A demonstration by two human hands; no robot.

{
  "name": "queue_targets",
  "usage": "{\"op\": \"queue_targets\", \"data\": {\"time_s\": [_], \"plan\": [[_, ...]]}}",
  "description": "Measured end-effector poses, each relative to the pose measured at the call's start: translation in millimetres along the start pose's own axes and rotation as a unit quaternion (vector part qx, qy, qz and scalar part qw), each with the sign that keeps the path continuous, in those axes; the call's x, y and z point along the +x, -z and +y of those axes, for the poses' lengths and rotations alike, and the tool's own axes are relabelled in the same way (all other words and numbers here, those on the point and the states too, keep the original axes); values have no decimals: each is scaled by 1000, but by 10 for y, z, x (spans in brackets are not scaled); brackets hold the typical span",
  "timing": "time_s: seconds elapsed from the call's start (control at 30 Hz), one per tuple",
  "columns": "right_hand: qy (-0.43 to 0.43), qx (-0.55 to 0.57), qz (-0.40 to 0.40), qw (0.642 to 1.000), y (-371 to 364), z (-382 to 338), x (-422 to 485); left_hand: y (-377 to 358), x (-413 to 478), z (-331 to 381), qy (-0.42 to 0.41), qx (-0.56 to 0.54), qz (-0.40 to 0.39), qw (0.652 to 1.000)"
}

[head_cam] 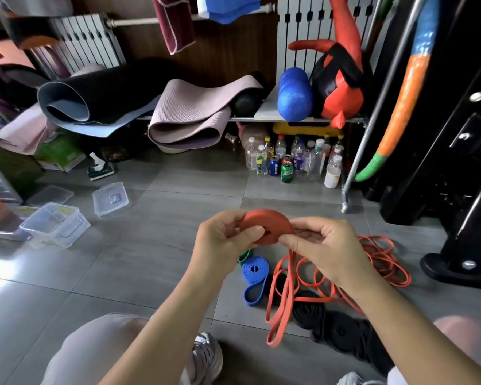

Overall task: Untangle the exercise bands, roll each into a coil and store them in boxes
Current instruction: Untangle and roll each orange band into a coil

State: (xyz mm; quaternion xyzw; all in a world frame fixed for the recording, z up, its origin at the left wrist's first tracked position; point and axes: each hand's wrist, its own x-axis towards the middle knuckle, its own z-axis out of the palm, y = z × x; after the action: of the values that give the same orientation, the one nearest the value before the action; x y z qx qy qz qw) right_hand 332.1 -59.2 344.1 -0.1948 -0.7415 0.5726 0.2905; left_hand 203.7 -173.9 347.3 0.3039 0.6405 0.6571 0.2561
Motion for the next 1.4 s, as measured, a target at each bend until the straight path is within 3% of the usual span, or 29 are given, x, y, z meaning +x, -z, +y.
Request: {"op": "queue_targets", "data": {"time_s": [0.17,0.33,0.37,0.43,0.5,0.57,0.6,0.67,0.73,0.87,1.0,1.2,1.27,1.3,1.37,1.4], "plan": [[-1,67,9,998,-94,30,-15,-23,-30,-39,63,-211,-47,974],[1,109,22,994,-85,83,-4,-113,-52,-115,136,-271,-43,952],[2,90,18,996,-65,92,2,-106,-44,-104,117,-210,-43,970],[6,29,5,1000,-30,92,6,-42,-3,-70,7,61,-35,997],[16,-51,-9,999,-9,96,10,19,47,10,-117,321,-57,938],[18,-101,-22,995,-8,101,9,26,93,82,-172,440,-106,875],[18,-110,-26,993,-6,93,7,22,103,110,-174,460,-116,863],[27,-98,-34,994,9,61,7,25,101,156,-155,441,-106,878],[33,-68,-34,997,51,28,21,35,93,174,-126,375,-81,915],[6,-19,-11,1000,125,14,39,51,42,159,-29,79,-8,996],[19,12,-5,1000,139,-11,30,-52,-32,125,35,-154,-35,987],[15,119,40,992,174,-44,35,-318,-118,37,116,-331,-52,935],[18,110,41,993,208,-55,40,-313,-131,64,125,-320,-65,937],[22,94,36,995,227,-61,39,-280,-120,92,108,-266,-65,956],[33,40,19,998,247,-75,36,-185,-63,181,23,-45,-45,998],[35,13,10,999,243,-83,36,-142,-29,242,-27,70,-36,997]]}}
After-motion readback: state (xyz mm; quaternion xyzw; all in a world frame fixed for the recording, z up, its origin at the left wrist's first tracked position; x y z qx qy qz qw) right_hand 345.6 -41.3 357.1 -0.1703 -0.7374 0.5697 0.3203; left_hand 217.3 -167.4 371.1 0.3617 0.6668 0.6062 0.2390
